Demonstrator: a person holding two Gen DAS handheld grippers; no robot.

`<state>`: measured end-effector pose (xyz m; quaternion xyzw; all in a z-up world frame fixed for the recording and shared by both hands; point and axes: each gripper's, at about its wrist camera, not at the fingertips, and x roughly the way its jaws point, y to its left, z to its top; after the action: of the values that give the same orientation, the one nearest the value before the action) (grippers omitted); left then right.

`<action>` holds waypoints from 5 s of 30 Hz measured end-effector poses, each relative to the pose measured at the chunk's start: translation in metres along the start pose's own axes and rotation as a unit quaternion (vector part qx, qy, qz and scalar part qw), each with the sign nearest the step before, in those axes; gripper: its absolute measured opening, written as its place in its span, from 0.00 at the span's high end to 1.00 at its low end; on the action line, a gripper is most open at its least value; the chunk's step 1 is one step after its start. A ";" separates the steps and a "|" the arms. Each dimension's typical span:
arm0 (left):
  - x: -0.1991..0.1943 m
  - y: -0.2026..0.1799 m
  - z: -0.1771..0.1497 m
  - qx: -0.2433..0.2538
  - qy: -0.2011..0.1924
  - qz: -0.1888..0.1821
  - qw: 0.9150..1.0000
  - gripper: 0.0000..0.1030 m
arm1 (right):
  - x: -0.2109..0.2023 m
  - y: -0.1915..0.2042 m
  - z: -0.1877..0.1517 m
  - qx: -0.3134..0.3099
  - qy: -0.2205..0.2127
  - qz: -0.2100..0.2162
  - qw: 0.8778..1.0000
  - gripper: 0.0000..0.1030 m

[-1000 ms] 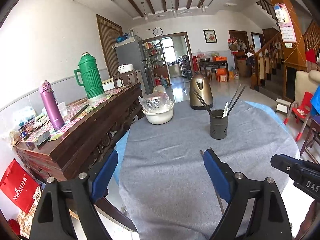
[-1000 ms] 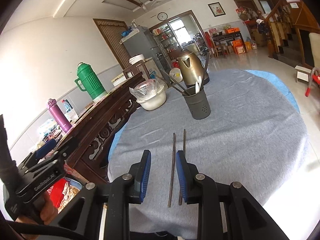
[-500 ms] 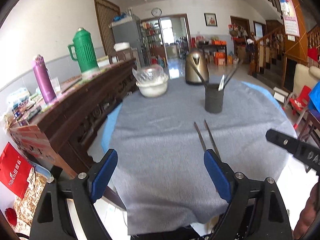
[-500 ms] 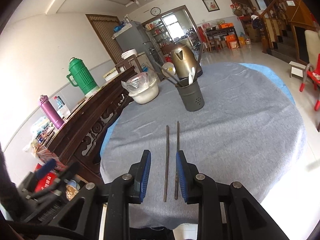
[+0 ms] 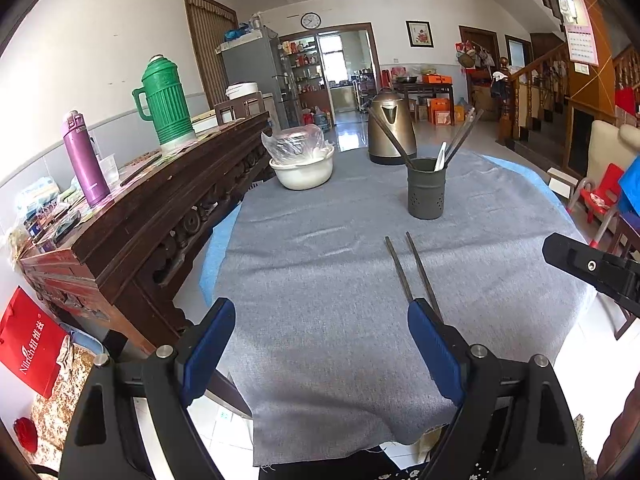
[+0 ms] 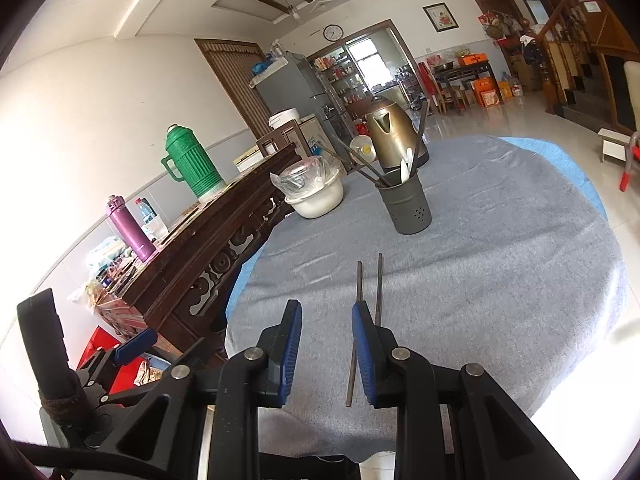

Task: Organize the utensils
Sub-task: 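Move both open grippers down onto the last two dark chopsticks, then align the open right gripper over one dark chopstick on the cloth, then close the right gripper on one dark chopstick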

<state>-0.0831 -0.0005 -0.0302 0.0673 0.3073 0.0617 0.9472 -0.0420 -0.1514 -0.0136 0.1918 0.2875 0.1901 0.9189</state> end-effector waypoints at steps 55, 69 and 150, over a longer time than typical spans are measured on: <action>0.010 0.008 -0.011 -0.016 0.022 0.002 1.000 0.14 | 0.002 0.011 -0.006 -0.023 0.002 -0.003 1.000 0.72; 0.010 0.009 -0.013 -0.019 0.023 0.002 1.000 0.14 | 0.002 0.010 -0.006 -0.023 0.005 -0.002 1.000 0.72; 0.209 0.042 0.027 -0.061 0.146 0.010 0.987 0.14 | 0.303 -0.056 0.063 -0.012 0.251 -0.130 0.959 0.73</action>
<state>0.0975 0.0715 -0.1221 0.0023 0.4373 0.0989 0.8938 0.2408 -0.0750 -0.1297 0.0876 0.5292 0.1142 0.8362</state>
